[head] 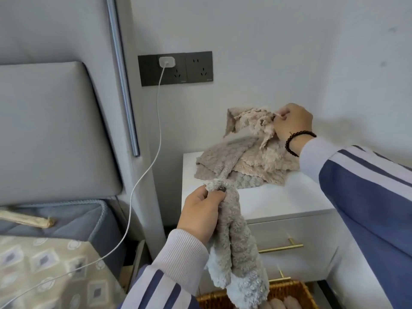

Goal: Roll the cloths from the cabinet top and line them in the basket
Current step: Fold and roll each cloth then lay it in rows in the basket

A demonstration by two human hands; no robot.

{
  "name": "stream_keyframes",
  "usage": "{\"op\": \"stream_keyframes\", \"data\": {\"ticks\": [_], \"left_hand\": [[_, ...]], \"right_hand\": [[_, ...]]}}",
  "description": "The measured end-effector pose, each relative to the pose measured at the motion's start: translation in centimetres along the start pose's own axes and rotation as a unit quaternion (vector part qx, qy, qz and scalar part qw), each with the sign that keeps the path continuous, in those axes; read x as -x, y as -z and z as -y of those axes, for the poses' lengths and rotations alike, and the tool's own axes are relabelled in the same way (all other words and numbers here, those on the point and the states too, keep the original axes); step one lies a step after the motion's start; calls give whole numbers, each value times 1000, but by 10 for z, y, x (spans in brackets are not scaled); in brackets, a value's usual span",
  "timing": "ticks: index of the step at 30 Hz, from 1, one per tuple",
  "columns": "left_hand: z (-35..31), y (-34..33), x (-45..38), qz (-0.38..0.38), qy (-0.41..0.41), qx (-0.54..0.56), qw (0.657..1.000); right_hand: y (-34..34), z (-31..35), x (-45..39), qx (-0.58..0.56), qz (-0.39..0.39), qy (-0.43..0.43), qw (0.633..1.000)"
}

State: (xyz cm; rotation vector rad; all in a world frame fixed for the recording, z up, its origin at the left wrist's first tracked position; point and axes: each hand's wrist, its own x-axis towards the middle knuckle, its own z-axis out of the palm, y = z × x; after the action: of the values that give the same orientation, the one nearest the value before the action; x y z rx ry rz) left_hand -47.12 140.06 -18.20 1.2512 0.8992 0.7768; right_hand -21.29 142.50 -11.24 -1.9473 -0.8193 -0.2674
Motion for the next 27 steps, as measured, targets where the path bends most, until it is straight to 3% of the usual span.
{"op": "stream_keyframes", "data": {"ticks": [2, 4, 8, 11, 13, 16, 21, 27], "left_hand": [[1, -3, -2, 7, -6, -7, 1000], [3, -8, -1, 23, -3, -9, 1000], [2, -22, 8, 50, -17, -27, 998], [1, -28, 13, 70, -32, -43, 996], [2, -30, 18, 104, -28, -46, 993], [7, -30, 24, 147, -13, -102, 984], [10, -29, 34, 222, -16, -177, 959], [18, -14, 43, 260, -33, -317, 912]], "right_hand": [[-6, -8, 3, 104, 151, -22, 983], [-11, -18, 21, 111, 252, -30, 961], [-1, -21, 74, -104, 259, -7, 960], [17, -16, 121, -259, 357, -66, 895], [31, -23, 147, -279, 411, -94, 863], [56, -45, 164, -196, 473, -73, 856], [106, -64, 172, -112, 488, 3, 866], [133, -61, 176, -4, 356, 92, 930]]}}
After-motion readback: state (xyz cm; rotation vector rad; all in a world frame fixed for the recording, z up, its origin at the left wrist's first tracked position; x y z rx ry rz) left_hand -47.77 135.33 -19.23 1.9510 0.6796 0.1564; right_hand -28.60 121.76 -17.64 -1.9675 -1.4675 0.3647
